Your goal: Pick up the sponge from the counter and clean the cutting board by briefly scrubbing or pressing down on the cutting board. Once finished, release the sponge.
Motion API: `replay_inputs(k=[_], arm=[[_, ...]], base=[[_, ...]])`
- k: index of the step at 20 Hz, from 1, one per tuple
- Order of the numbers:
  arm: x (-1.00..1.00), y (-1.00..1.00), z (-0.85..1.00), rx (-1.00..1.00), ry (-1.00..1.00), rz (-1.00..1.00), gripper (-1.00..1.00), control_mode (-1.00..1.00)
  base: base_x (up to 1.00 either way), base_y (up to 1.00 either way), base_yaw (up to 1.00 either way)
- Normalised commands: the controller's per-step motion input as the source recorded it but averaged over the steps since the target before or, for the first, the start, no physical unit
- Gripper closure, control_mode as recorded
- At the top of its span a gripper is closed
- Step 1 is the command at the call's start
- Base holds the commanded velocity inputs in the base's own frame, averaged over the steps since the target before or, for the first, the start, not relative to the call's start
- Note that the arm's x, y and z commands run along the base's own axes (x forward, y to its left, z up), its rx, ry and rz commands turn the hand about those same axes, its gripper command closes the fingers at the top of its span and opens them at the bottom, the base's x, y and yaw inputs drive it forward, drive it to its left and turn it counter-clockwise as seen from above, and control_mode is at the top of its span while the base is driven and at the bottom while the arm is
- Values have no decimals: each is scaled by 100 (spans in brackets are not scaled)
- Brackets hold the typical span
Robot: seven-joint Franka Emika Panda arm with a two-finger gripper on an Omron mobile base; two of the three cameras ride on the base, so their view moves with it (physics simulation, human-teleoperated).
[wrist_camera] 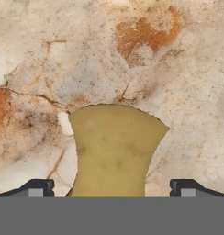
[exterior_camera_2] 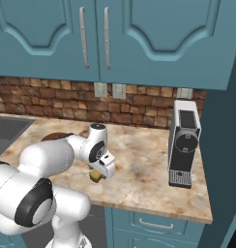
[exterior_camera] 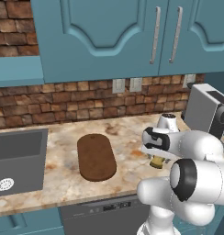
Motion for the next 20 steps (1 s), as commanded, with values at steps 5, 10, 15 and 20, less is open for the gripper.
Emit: replay_inputs(k=[5,10,15,20], arm=[[0,0,-11,0,0,0,-100,-100],[0,0,-7,0,0,0,-100,-100],[0,0,0,0,0,0,-100,-100],[0,0,0,0,0,0,100,-100]], base=[[0,0,0],[0,0,0],[0,0,0],[0,0,0]])
